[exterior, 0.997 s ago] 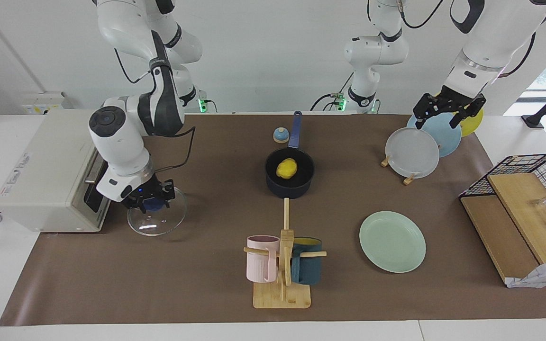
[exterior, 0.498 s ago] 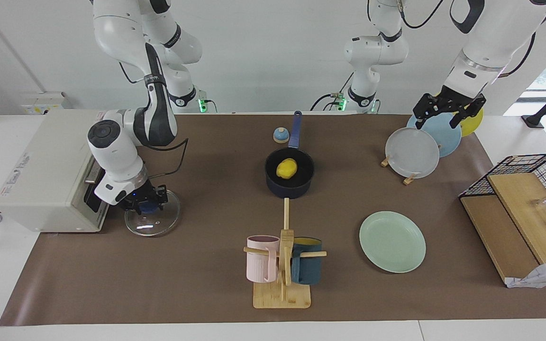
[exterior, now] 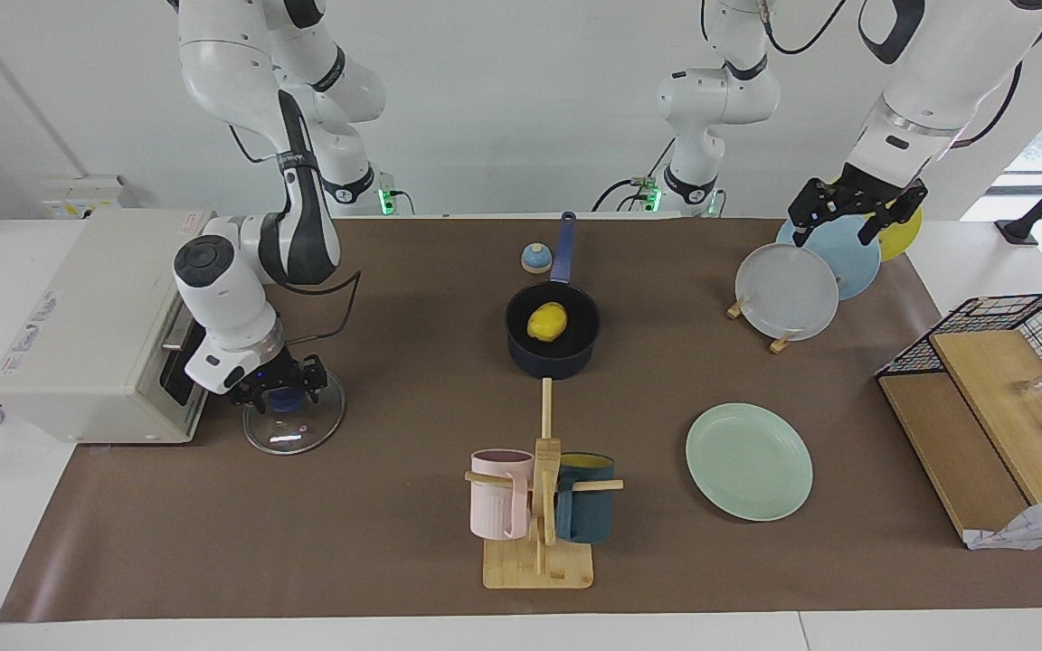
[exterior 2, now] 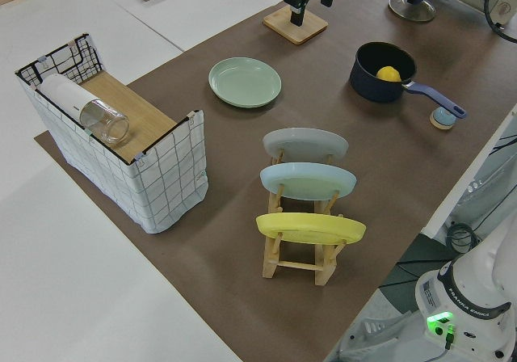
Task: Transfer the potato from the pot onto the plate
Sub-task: 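Carry the glass lid away from the pan and set it down, then release the lid with the right gripper while the left gripper reaches the pan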
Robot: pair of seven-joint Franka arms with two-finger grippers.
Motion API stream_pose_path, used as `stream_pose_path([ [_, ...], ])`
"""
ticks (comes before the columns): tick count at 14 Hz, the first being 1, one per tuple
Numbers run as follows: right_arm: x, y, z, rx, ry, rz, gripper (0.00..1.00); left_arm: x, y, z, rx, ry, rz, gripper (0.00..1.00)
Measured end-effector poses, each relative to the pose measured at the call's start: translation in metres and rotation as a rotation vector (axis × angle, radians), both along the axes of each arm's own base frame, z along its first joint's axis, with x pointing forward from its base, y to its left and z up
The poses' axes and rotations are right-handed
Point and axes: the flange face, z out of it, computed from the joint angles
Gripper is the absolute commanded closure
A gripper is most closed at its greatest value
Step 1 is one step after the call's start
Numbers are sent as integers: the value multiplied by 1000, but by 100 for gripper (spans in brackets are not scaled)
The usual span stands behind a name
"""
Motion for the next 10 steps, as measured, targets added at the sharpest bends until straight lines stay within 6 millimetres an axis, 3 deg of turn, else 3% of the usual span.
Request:
stream_pose_path([
  [2,7,8,31,-3,8,11,0,0,0,0,0,0,0,0],
  [5,9,18,116,-15,50,-19,0,0,0,0,0,0,1,0],
  [7,0,26,172,-22,63,-48,0,0,0,0,0,-1,1,0],
  [10,-27,37,222,-35,101,-54,0,0,-4,0,-1,-3,-6,0],
])
